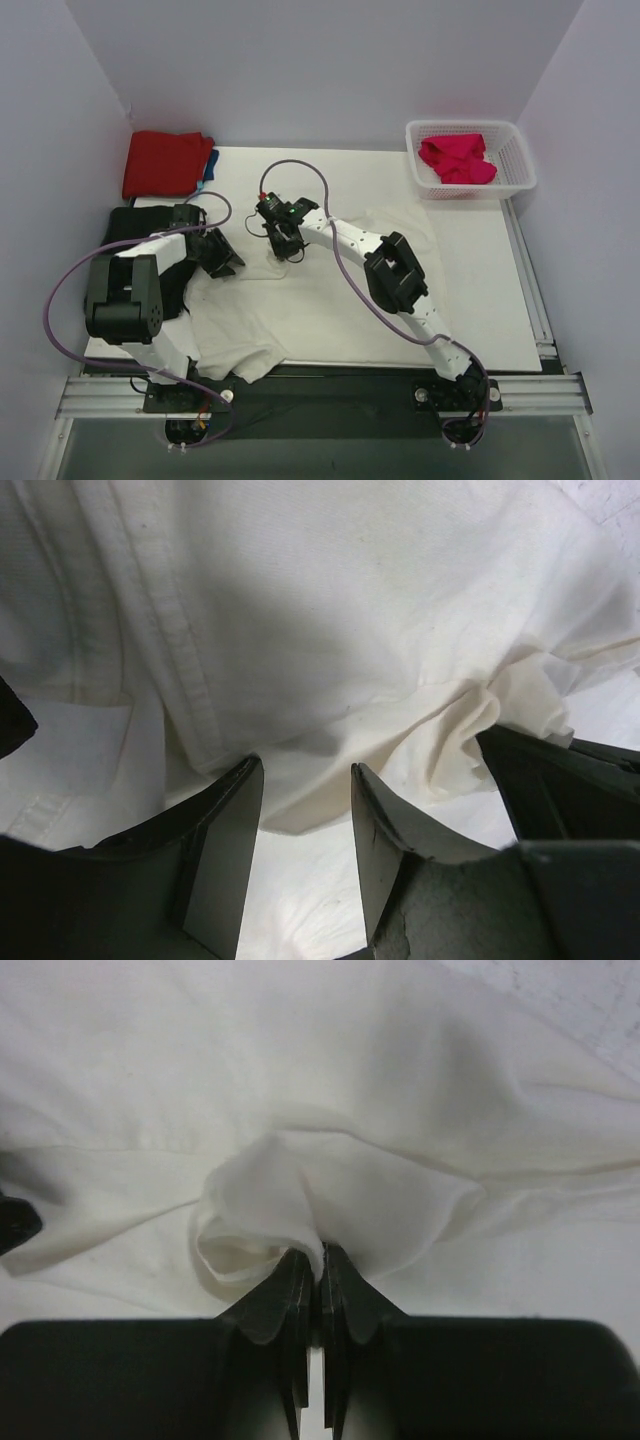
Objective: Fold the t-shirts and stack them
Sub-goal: Flatten out the tshirt
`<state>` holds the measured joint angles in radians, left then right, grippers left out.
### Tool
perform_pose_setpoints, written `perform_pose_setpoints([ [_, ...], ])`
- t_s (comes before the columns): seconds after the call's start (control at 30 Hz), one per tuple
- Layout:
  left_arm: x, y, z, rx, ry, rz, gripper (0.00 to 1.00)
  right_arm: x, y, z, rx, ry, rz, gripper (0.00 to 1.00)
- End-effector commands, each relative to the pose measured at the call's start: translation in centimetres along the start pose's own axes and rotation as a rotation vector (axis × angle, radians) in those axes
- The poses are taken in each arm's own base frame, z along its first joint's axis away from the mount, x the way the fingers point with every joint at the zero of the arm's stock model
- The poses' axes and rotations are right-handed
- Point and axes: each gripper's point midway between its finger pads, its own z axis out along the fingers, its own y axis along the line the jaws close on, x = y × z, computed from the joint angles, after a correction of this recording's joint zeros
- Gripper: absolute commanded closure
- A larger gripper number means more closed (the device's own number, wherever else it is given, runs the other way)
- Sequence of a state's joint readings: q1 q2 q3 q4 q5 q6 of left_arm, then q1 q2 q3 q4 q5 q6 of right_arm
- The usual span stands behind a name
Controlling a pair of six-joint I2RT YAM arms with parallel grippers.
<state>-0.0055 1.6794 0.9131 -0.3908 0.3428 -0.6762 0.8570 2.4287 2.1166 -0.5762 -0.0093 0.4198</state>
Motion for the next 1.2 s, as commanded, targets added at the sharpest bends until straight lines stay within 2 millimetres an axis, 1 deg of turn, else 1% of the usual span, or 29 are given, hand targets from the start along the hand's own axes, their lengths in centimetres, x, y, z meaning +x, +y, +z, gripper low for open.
perform_pose_setpoints([
  [0.0, 0.9, 1.0, 0.4, -0.02, 0.019, 0.003, 0.49, -1.5, -2.3, -3.8, 0.063, -0.06, 0.034, 0.99],
  [0.03, 0.9, 1.0, 0.4, -0.019, 0.018, 0.003, 0.49, -1.7, -2.5, -4.6, 0.069, -0.075, 0.036, 0.99],
  [0.07, 0.9, 0.9, 0.4, -0.013, 0.019, 0.006, 0.49, -1.7, -2.7, -4.9, 0.076, -0.08, 0.036, 0.99],
  [0.1, 0.9, 0.8, 0.3, -0.01, 0.017, 0.007, 0.49, -1.1, -3.2, -4.8, 0.087, -0.068, 0.034, 0.99],
  [0.13, 0.8, 0.6, 0.2, -0.003, 0.016, 0.01, 0.49, -1.0, -3.3, -5.0, 0.091, -0.068, 0.035, 0.99],
  [0.17, 0.7, 0.5, 0.3, 0.001, 0.015, 0.01, 0.49, -1.1, -3.4, -5.7, 0.091, -0.08, 0.035, 0.99],
  [0.23, 0.5, -0.2, 0.1, 0.033, 0.011, 0.022, 0.5, -0.6, -3.8, -6.3, 0.101, -0.077, 0.038, 0.99],
  [0.4, -0.4, -2.1, -0.4, 0.112, -0.005, 0.074, 0.5, 0.3, -4.6, -7.0, 0.126, -0.076, 0.05, 0.99],
  [0.47, -0.5, -3.0, -0.5, 0.139, 0.002, 0.103, 0.5, 1.1, -4.9, -7.2, 0.13, -0.061, 0.056, 0.98],
  [0.5, -0.4, -3.6, -0.6, 0.165, 0.012, 0.12, 0.5, 1.5, -4.8, -7.2, 0.123, -0.053, 0.059, 0.97],
  [0.53, -0.4, -4.0, -0.6, 0.179, 0.013, 0.137, 0.5, 1.8, -4.9, -7.5, 0.121, -0.05, 0.063, 0.92],
  [0.57, -0.7, -4.5, -0.6, 0.187, 0.008, 0.147, 0.5, 2.8, -5.2, -7.3, 0.132, -0.028, 0.062, 0.91],
  [0.63, -0.3, -5.4, -0.5, 0.208, 0.023, 0.183, 0.5, 3.6, -5.3, -7.6, 0.13, -0.017, 0.087, 0.87],
  [0.67, -0.2, -5.7, -0.4, 0.207, 0.029, 0.193, 0.5, 4.8, -5.7, -7.4, 0.142, 0.011, 0.091, 0.86],
  [0.7, -0.2, -6.4, -0.4, 0.215, 0.028, 0.216, 0.5, 5.3, -6.0, -7.5, 0.147, 0.022, 0.101, 0.84],
  [0.73, 0.0, -6.9, -0.3, 0.218, 0.033, 0.235, 0.5, 5.7, -6.1, -7.8, 0.146, 0.025, 0.113, 0.77],
  [0.77, 0.3, -7.0, -0.1, 0.216, 0.044, 0.243, 0.5, 6.9, -6.5, -7.8, 0.163, 0.053, 0.117, 0.72],
  [0.8, 0.0, -7.6, -0.1, 0.219, 0.036, 0.258, 0.5, 7.3, -6.8, -7.9, 0.175, 0.06, 0.122, 0.66],
  [0.83, 0.4, -7.9, 0.1, 0.21, 0.04, 0.28, 0.49, 7.7, -7.0, -8.2, 0.18, 0.067, 0.128, 0.59],
  [0.93, 0.8, -8.9, 0.8, 0.205, 0.05, 0.308, 0.49, 8.9, -7.9, -8.7, 0.215, 0.085, 0.136, 0.57],
  [1.0, 0.9, -10.1, 0.9, 0.225, 0.052, 0.333, 0.49, 9.4, -8.5, -9.0, 0.237, 0.086, 0.137, 0.57],
  [1.07, 1.7, -11.2, 1.4, 0.235, 0.07, 0.373, 0.49, 9.6, -9.1, -9.2, 0.26, 0.083, 0.145, 0.57],
  [1.1, 1.8, -11.2, 1.7, 0.219, 0.072, 0.385, 0.49, 9.7, -9.5, -9.5, 0.27, 0.082, 0.15, 0.57],
  [1.13, 2.1, -12.2, 2.0, 0.221, 0.075, 0.41, 0.49, 9.7, -9.7, -9.7, 0.275, 0.082, 0.155, 0.57],
  [1.17, 2.1, -12.3, 2.3, 0.212, 0.078, 0.415, 0.49, 9.7, -9.9, -9.7, 0.279, 0.08, 0.169, 0.57],
])
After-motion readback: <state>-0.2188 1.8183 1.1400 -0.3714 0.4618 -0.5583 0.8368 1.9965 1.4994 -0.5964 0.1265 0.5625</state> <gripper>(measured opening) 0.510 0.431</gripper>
